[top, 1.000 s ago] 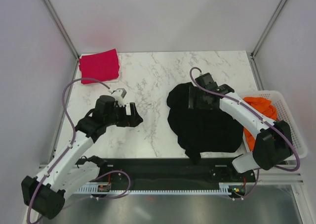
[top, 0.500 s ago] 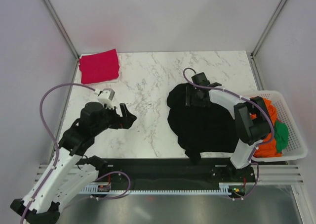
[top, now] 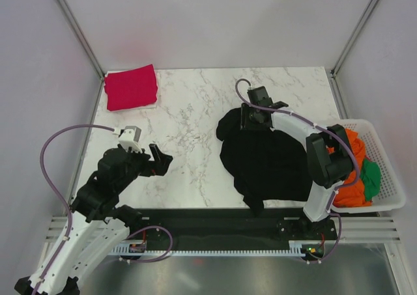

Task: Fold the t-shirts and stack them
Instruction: Move the tshirt to the center of the board

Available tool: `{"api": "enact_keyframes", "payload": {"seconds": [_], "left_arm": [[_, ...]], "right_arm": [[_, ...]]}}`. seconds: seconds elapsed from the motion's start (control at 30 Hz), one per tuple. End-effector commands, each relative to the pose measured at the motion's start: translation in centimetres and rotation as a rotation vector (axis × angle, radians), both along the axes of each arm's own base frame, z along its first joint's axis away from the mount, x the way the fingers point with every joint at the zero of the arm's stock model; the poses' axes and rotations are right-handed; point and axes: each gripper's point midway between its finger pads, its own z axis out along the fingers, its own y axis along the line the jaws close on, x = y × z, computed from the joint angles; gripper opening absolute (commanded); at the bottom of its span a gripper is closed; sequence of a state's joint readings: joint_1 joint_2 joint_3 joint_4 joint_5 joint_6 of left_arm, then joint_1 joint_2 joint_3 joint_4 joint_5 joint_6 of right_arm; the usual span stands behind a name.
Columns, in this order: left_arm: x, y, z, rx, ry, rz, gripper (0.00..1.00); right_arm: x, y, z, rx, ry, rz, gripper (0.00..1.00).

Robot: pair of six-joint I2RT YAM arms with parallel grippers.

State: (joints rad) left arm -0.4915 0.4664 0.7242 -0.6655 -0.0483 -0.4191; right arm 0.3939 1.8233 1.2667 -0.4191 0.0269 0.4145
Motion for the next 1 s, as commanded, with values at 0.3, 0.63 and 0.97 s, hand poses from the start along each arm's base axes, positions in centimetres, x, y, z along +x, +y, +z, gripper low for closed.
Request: {"api": "enact_keyframes", "payload": {"seconds": [0.3,0.63,0.97], "left_arm": [[0.2,0.4,0.3,0.006,-0.020,0.026,1.00],[0.3,1.0,0.3,0.007,-0.018,0.059,1.00],[0.5,1.8,-0.3,0.015,0.000,0.120,1.00]], "right_arm": [[-0.5,8.3,4.0,0.034,-0.086,0.182,0.00],[-11.6,25.0,6.8,0.146,-0.092,0.530,0.00],[-17.5,26.2,6.3,0.034,-0.107,0.646,0.98]]}}
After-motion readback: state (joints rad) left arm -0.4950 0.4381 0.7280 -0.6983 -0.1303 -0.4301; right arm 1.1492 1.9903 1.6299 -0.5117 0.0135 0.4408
